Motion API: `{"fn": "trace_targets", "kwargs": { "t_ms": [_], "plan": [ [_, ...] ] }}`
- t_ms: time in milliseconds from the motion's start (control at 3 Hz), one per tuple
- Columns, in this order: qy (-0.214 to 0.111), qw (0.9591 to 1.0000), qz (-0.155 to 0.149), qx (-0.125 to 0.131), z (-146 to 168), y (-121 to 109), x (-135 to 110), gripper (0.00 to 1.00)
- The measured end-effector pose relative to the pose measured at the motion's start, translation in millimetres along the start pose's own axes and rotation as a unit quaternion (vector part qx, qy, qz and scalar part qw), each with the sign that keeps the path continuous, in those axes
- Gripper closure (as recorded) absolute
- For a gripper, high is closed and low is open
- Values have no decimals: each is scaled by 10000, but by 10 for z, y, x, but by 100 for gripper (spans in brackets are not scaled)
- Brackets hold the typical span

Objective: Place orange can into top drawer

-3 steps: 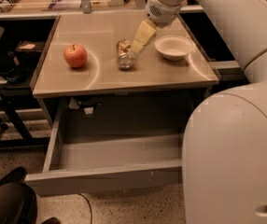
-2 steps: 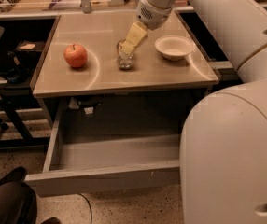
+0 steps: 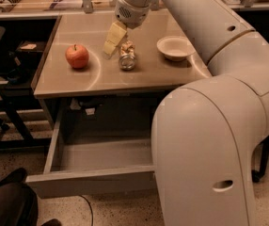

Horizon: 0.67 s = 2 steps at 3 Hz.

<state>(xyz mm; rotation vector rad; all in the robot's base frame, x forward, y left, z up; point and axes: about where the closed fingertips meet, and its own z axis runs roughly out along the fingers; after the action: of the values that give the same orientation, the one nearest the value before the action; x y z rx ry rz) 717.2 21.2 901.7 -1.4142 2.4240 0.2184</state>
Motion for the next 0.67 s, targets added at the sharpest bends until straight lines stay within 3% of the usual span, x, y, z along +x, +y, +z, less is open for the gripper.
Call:
{"fn": "trace_targets", "kwargs": {
  "t_ms": [667],
  "plan": [
    [-85, 9999, 38, 71, 35, -49, -10, 0]
  ]
}}
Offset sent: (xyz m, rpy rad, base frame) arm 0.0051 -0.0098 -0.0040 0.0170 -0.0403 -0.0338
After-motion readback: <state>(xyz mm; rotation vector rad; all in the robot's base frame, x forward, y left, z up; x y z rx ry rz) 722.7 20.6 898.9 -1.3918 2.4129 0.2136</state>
